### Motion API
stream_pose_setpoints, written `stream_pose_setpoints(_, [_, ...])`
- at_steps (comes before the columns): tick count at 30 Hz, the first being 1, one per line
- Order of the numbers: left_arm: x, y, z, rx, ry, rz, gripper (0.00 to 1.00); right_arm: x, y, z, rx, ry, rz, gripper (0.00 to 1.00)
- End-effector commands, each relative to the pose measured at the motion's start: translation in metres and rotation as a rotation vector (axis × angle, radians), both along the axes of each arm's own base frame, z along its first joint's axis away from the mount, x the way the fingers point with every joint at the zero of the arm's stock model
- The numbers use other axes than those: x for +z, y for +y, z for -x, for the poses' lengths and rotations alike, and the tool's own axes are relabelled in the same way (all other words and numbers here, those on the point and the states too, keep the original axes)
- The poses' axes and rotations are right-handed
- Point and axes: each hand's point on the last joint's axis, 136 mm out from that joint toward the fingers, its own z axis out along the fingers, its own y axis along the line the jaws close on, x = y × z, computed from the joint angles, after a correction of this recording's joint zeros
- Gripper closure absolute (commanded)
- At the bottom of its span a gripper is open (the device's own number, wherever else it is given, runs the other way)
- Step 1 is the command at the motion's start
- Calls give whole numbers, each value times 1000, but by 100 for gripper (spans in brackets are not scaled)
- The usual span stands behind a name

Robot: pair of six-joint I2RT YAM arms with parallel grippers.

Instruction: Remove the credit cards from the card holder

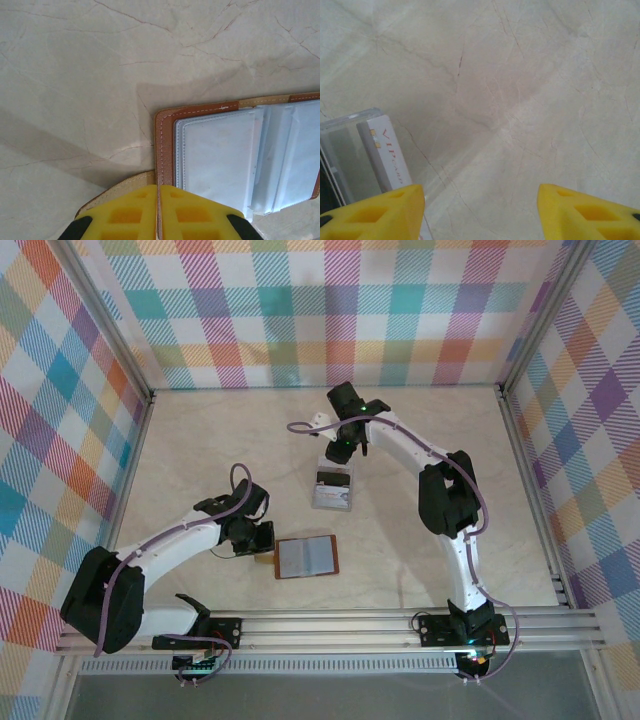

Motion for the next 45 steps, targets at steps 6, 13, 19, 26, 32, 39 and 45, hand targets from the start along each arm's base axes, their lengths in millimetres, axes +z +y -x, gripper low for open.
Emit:
stream_pose_setpoints(6, [-2, 9, 5, 11, 17, -23, 89, 0, 1, 0, 24, 13, -5, 38])
stream_pose_setpoints(13, [-2, 9, 5, 10, 18, -24, 89, -20, 0, 7, 46, 78, 21, 39])
stream_pose_setpoints(19, [0, 10, 6, 15, 9, -20, 89, -6, 3, 7, 37, 60, -15, 39])
stream_pose_setpoints(26, [-3, 8, 5, 18, 9, -8, 89, 57, 12, 12, 7, -29, -137, 39])
stream_pose_setpoints(32, [-8, 6, 6, 16, 17, 1, 90, 90, 18, 39, -107, 11, -297, 40])
stream_pose_setpoints(39, [-18, 1, 7, 9, 39, 19, 91, 86, 49, 99, -379, 343, -605, 61])
stream_pose_setpoints(45, [-31, 8, 11, 24, 61, -18, 92, 58, 74, 156, -520, 609, -667, 70])
